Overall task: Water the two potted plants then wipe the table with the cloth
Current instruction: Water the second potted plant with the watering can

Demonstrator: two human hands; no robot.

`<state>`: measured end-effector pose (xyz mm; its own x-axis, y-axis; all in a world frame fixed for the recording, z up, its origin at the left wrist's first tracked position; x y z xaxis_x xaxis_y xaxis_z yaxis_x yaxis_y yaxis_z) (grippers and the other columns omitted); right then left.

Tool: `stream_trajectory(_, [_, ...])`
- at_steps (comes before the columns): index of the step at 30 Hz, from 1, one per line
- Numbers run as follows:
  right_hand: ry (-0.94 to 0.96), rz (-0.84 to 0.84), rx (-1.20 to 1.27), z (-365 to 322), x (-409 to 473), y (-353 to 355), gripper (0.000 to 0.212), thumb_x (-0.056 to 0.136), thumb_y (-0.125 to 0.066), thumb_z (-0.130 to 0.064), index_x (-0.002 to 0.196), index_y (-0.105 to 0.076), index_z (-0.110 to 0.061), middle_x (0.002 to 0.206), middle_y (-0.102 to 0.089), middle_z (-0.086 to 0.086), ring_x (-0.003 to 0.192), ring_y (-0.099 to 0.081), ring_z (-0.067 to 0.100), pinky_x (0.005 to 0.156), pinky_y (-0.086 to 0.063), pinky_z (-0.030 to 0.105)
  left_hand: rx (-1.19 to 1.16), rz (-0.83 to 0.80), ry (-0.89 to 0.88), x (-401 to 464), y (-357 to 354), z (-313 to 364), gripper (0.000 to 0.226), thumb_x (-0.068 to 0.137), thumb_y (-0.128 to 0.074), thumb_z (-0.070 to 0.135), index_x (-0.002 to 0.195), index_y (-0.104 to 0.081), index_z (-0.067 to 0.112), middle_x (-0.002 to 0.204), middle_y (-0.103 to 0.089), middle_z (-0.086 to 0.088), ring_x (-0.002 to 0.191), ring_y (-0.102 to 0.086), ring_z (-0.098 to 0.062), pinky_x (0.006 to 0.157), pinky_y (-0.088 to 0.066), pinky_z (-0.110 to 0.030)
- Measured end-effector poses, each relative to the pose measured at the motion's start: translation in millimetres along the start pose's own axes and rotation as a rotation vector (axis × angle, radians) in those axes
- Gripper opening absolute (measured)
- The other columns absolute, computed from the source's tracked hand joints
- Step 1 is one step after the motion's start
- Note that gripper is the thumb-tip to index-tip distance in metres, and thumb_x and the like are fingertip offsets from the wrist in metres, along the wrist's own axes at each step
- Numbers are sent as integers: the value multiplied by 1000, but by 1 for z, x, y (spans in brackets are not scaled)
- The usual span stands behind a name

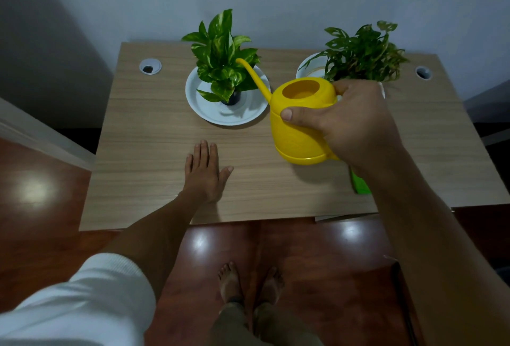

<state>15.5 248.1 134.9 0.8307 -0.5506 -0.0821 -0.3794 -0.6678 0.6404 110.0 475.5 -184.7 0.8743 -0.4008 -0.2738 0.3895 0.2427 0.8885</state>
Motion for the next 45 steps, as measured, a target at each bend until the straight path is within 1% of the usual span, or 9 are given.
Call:
stream_trajectory(5, [-18, -29, 5, 5, -4, -2, 59, 63, -96, -51, 105, -76, -16, 98, -76, 1, 91, -71, 18, 77, -58, 36, -6, -8, 6, 2, 0, 0, 85, 103, -21, 66, 165, 7, 15, 173, 15, -11, 159, 18, -25, 126, 13, -45])
stream_trajectory(10, [-17, -50, -12, 6, -4, -6, 73, 56, -94, -61, 108, -73, -15, 102, -75, 4, 95, -71, 24, 83, -61, 46, -8, -15, 8, 1, 1, 1, 85, 104, -21, 66, 165, 8, 16, 172, 16, -11, 159, 19, -25, 127, 13, -45])
stream_trajectory(15, [-14, -51, -18, 9, -5, -5, 79, 49, -89, -68, 105, -74, -14, 98, -75, 4, 92, -72, 23, 81, -62, 49, -11, -26, 7, 1, 1, 1, 84, 104, -21, 66, 165, 9, 16, 172, 17, -11, 159, 20, -25, 126, 13, -46])
stream_trajectory(19, [-14, -29, -38, 8, -5, -1, 64, 61, -95, -55, 106, -74, -15, 100, -74, 3, 93, -70, 22, 79, -59, 41, -4, -36, 9, 1, 2, 1, 85, 103, -18, 67, 164, 11, 16, 172, 19, -10, 158, 22, -24, 126, 15, -45])
stream_trajectory(26, [5, 51, -12, 8, 1, 0, 59, 64, -96, -49, 107, -74, -15, 98, -73, 2, 90, -68, 20, 68, -47, 26, -5, -36, 8, 1, 2, 2, 85, 103, -19, 66, 165, 10, 16, 172, 18, -11, 158, 21, -25, 126, 15, -45])
stream_trajectory(32, [-5, 81, -16, 7, 6, -5, 79, 53, -90, -66, 112, -71, -16, 107, -73, 4, 97, -70, 24, 77, -55, 37, -3, -33, 12, 1, 1, 2, 85, 103, -19, 66, 165, 9, 16, 172, 17, -11, 159, 21, -25, 127, 14, -45])
stream_trajectory(37, [-6, 38, -5, 2, 2, -6, 64, 62, -96, -53, 109, -74, -15, 103, -75, 2, 94, -70, 21, 77, -56, 36, 3, -39, 13, 0, 2, 2, 85, 103, -18, 67, 165, 10, 16, 172, 17, -11, 158, 21, -25, 126, 15, -45])
stream_trajectory(41, [-15, 1, -19, 4, 3, -9, 66, 60, -96, -54, 108, -74, -14, 102, -75, 4, 93, -71, 23, 83, -60, 46, 5, -38, 11, 0, 2, 2, 84, 103, -18, 66, 165, 9, 16, 172, 18, -12, 159, 21, -26, 126, 14, -45])
stream_trajectory(45, [-10, -4, -44, 5, 4, -9, 67, 60, -96, -55, 107, -73, -13, 102, -74, 6, 93, -70, 24, 81, -60, 46, -1, -37, 5, 0, 2, 1, 84, 103, -18, 67, 164, 10, 16, 172, 18, -11, 158, 22, -25, 126, 15, -45])
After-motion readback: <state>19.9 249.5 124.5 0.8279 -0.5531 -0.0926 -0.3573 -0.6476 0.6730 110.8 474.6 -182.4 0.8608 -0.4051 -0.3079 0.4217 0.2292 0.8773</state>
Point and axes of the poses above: each hand's wrist, its own x-axis towards the middle knuckle, its own y-axis out of the back of the hand, z = x × y, the point moved 1 cm from there along x, towards the middle knuckle
